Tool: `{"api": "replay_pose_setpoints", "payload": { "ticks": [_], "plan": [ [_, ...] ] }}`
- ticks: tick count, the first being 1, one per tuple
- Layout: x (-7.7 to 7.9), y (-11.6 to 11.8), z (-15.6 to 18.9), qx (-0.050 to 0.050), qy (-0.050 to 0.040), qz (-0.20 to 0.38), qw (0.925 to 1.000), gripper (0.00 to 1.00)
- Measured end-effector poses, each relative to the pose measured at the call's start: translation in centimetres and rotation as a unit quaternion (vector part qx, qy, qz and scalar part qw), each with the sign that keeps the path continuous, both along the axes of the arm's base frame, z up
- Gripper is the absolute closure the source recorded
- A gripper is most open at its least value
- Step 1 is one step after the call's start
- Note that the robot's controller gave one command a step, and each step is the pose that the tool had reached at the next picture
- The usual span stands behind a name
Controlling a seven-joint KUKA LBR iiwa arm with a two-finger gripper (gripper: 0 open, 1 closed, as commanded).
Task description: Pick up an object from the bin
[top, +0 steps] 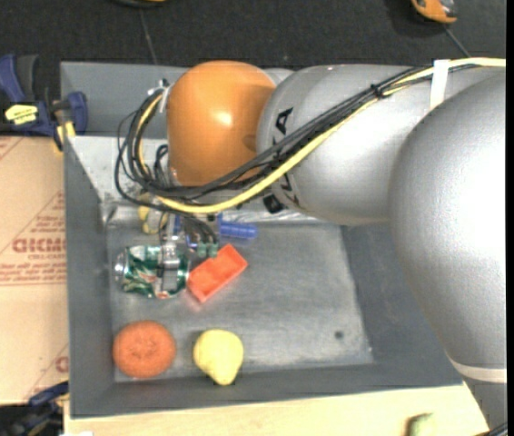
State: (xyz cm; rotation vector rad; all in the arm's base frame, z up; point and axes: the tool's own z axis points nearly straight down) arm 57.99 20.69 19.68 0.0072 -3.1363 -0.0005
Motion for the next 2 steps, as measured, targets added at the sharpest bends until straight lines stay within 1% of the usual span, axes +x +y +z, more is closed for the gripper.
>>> {"api": "replay_pose_setpoints", "payload": {
  "ticks": [1, 2],
  "plan": [
    [0.2, -0.1, 0.5, 0.001, -0.0042, -0.002, 1.0, 0.0],
    [0.5, -3.7, -1.7, 0.001, -0.0043, -0.033, 0.9994, 0.0]
  ]
}}
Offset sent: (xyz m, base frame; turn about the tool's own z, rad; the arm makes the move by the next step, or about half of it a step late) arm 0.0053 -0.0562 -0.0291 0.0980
